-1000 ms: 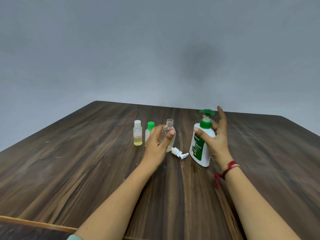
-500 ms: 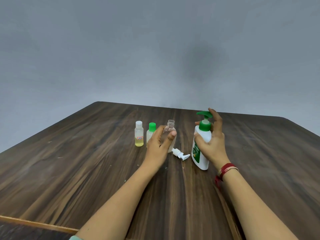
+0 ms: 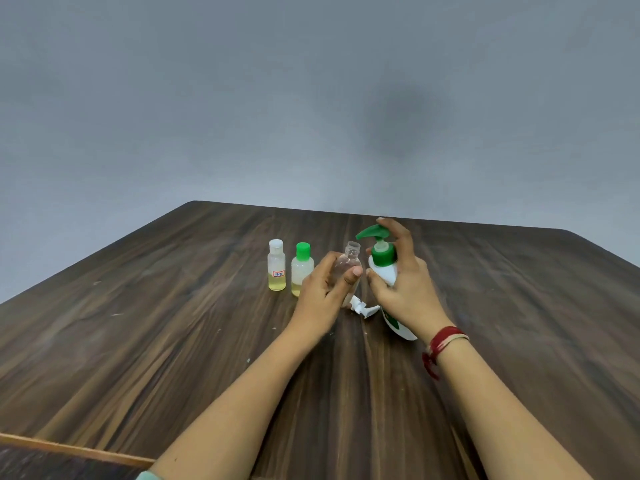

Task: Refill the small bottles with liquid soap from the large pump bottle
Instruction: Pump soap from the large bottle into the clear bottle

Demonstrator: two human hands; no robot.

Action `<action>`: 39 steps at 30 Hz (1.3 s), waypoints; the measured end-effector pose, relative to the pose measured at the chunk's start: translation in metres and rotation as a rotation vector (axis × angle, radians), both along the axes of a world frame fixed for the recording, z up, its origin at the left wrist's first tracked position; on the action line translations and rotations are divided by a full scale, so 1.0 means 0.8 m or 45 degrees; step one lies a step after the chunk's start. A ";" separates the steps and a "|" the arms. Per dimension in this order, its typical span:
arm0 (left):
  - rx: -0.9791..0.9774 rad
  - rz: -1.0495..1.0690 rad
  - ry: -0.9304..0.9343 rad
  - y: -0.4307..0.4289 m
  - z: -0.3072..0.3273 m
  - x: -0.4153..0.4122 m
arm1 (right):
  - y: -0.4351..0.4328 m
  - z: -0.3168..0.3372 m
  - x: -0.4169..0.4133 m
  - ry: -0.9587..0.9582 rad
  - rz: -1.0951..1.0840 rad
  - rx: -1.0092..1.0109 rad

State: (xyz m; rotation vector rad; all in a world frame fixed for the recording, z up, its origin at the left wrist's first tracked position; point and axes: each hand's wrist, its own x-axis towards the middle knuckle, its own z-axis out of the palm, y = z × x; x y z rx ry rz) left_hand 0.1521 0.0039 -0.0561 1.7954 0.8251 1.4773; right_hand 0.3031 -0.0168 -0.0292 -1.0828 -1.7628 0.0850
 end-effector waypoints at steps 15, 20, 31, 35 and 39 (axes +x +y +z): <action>-0.007 0.016 -0.092 -0.004 0.007 0.001 | 0.001 -0.002 -0.007 -0.055 -0.113 0.058; 0.000 0.019 -0.077 -0.007 0.008 0.001 | 0.008 -0.004 0.004 0.160 -0.128 0.068; -0.010 0.009 -0.047 -0.008 0.008 0.000 | 0.009 -0.009 0.005 0.116 -0.084 0.020; -0.011 -0.006 -0.049 -0.009 0.008 0.001 | 0.005 -0.008 0.004 0.076 -0.067 0.038; -0.009 -0.027 -0.069 -0.010 0.009 0.001 | 0.003 -0.007 0.003 0.022 -0.046 0.039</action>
